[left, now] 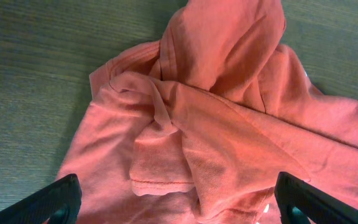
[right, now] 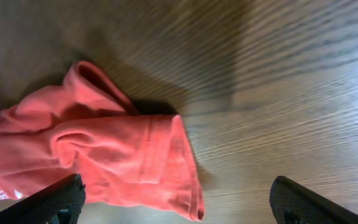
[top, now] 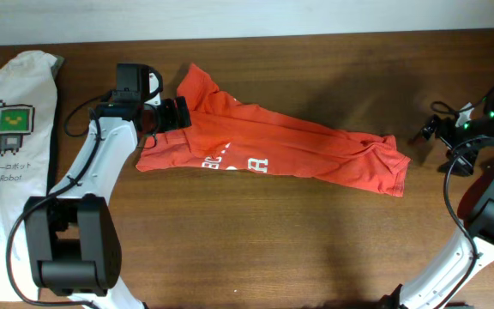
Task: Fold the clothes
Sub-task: 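Grasp the right end of the folded shirt with the right gripper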
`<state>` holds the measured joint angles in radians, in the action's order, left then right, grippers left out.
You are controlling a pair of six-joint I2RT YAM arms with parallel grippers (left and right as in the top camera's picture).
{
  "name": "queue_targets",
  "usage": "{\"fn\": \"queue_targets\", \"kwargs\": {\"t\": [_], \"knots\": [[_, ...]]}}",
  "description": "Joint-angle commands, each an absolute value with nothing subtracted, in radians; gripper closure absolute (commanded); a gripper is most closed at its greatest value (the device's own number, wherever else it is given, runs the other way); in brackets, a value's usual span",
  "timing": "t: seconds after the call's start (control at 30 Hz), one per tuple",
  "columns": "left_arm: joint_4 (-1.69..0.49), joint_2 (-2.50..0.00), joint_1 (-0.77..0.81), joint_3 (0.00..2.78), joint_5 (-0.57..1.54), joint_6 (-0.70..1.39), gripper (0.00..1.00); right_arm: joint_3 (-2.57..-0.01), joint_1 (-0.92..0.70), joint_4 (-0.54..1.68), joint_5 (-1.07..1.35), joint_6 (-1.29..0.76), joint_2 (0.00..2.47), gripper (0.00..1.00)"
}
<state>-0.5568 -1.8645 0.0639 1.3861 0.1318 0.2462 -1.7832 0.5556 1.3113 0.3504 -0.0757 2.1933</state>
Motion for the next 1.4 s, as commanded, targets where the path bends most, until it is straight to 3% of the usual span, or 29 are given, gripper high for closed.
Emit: {"fn": "queue_targets", "kwargs": {"t": [0.0,0.2,0.47,0.6,0.83,1.0,1.03,1.07,1.1,1.13,1.23,1.3,1.37], "knots": [[-0.554,-1.846,0.056,1.390,0.142,0.229,0.01,-1.765,0.575,1.330,0.455,0.052,2.270,0.01],[-0.561,-1.846,0.056,1.390,0.144,0.202,0.01,-1.765,0.636,1.468,0.902,0.364,2.443,0.01],[-0.566,-1.846,0.056,1.390,0.196,0.162,0.01,-1.765,0.801,1.534,0.905,0.442,2.464,0.01],[-0.558,-1.846,0.056,1.390,0.220,0.162,0.01,-1.765,0.756,1.530,0.905,0.471,2.464,0.01],[-0.558,-1.846,0.056,1.390,0.272,0.128,0.01,-1.765,0.601,1.481,0.903,0.745,2.464,0.04],[-0.558,-1.846,0.056,1.390,0.278,0.118,0.01,-1.765,0.549,1.431,0.887,0.756,2.464,0.01],[-0.558,-1.846,0.056,1.390,0.278,0.118,0.01,-1.765,0.543,1.428,0.887,0.756,2.464,0.08],[-0.558,-1.846,0.056,1.390,0.278,0.118,0.01,-1.765,0.536,1.428,0.887,0.755,2.464,0.27],[-0.558,-1.846,0.056,1.390,0.278,0.118,0.01,-1.765,0.530,1.428,0.888,0.754,2.464,0.58],[-0.558,-1.846,0.056,1.390,0.278,0.118,0.01,-1.765,0.527,1.428,0.889,0.751,2.464,0.73],[-0.558,-1.846,0.056,1.390,0.278,0.118,0.01,-1.765,0.523,1.427,0.928,0.751,2.464,0.82],[-0.558,-1.846,0.056,1.390,0.278,0.118,0.01,-1.765,0.523,1.424,0.943,0.744,2.464,0.96],[-0.559,-1.846,0.056,1.390,0.278,0.118,0.01,-1.765,0.524,1.428,0.942,0.699,2.464,0.96]]}}
